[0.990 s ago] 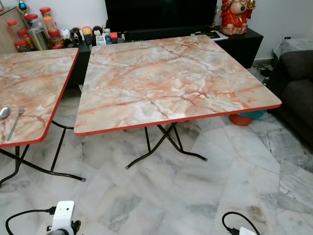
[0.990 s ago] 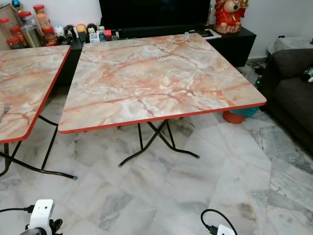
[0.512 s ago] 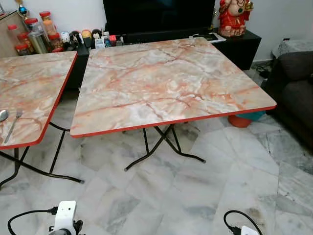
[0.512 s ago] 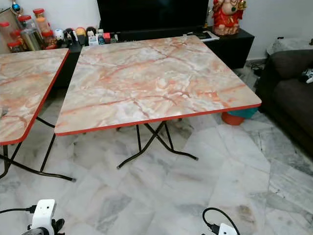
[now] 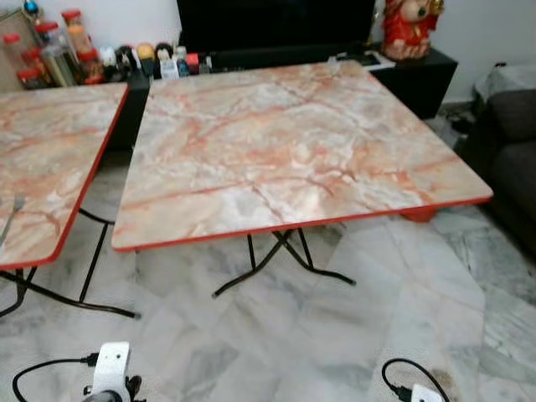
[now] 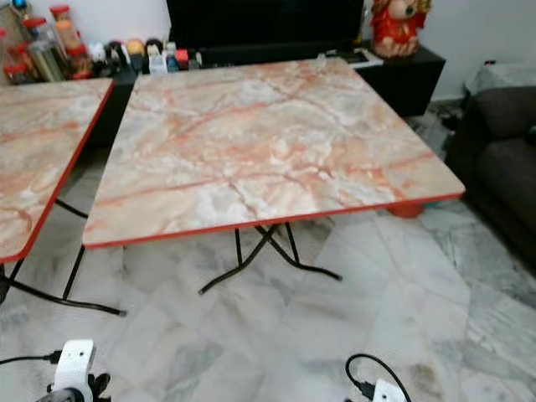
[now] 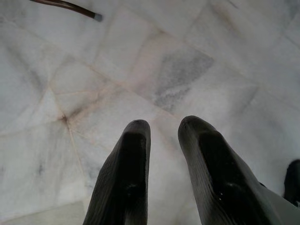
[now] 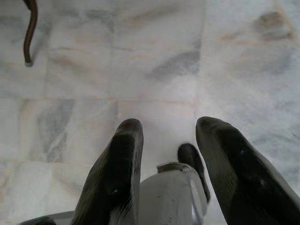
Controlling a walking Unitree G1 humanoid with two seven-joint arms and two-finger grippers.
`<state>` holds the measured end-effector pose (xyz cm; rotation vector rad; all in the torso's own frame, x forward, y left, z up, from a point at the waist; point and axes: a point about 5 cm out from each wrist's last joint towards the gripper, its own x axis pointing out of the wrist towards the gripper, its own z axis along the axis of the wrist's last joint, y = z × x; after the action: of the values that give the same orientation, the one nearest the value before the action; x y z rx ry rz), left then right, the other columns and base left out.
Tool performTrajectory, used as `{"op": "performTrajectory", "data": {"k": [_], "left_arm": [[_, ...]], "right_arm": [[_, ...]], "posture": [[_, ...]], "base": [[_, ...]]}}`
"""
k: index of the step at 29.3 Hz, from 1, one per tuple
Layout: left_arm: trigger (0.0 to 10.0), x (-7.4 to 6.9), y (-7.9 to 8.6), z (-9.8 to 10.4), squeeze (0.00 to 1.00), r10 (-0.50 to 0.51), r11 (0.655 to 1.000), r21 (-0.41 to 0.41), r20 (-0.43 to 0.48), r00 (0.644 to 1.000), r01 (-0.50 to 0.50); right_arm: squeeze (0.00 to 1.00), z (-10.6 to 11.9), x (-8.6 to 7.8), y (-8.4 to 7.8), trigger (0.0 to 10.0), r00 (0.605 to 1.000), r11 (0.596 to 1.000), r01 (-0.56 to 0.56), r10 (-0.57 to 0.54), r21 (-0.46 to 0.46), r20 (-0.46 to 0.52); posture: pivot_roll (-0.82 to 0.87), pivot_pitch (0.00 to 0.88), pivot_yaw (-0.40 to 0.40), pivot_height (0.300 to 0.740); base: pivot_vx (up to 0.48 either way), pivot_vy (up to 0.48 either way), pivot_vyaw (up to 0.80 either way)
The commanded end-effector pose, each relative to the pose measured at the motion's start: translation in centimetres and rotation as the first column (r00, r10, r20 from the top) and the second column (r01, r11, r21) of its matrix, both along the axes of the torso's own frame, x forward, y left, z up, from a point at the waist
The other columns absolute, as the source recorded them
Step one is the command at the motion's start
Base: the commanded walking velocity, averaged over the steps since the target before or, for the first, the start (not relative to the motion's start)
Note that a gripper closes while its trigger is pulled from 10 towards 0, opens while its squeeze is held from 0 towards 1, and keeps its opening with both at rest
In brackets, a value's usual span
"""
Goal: Setting the table
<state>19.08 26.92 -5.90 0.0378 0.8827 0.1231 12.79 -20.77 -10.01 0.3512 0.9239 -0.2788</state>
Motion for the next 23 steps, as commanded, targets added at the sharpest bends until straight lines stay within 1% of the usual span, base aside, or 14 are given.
{"op": "performTrajectory", "data": {"k": [1,15,20,23], "left_arm": [[10.0,-0.13,0.22,-0.02,0.0,0.016,1.0,-0.001,-0.01,1.0,-0.016],[10.0,-0.04,0.13,-0.01,0.0,0.018,1.0,-0.005,-0.006,1.0,-0.018],[10.0,0.02,0.06,0.0,0.0,0.026,1.0,-0.005,0.001,1.0,-0.026],[10.0,-0.06,0.06,-0.05,0.0,0.022,1.0,-0.005,-0.009,1.0,-0.022]], "right_arm": [[0.0,-0.11,-0.27,0.01,10.0,1.0,1.0,-0.004,0.004,0.004,-0.013],[0.0,-0.07,-0.18,-0.05,10.0,1.0,1.0,-0.025,0.025,-0.005,-0.017],[0.0,-0.05,-0.17,-0.21,10.0,0.999,0.999,-0.039,0.039,-0.016,-0.023],[0.0,-0.09,-0.22,-0.16,10.0,0.999,1.0,-0.028,0.028,-0.005,-0.024]], "posture": [[0.01,0.0,0.025,0.736],[0.01,0.0,0.021,0.736],[0.01,0.0,0.011,0.736],[0.01,0.0,0.009,0.736]], "base": [[0.379,0.0,0.0],[0.372,0.0,0.0],[0.0,0.0,0.67],[0.0,0.0,0.0]]}}
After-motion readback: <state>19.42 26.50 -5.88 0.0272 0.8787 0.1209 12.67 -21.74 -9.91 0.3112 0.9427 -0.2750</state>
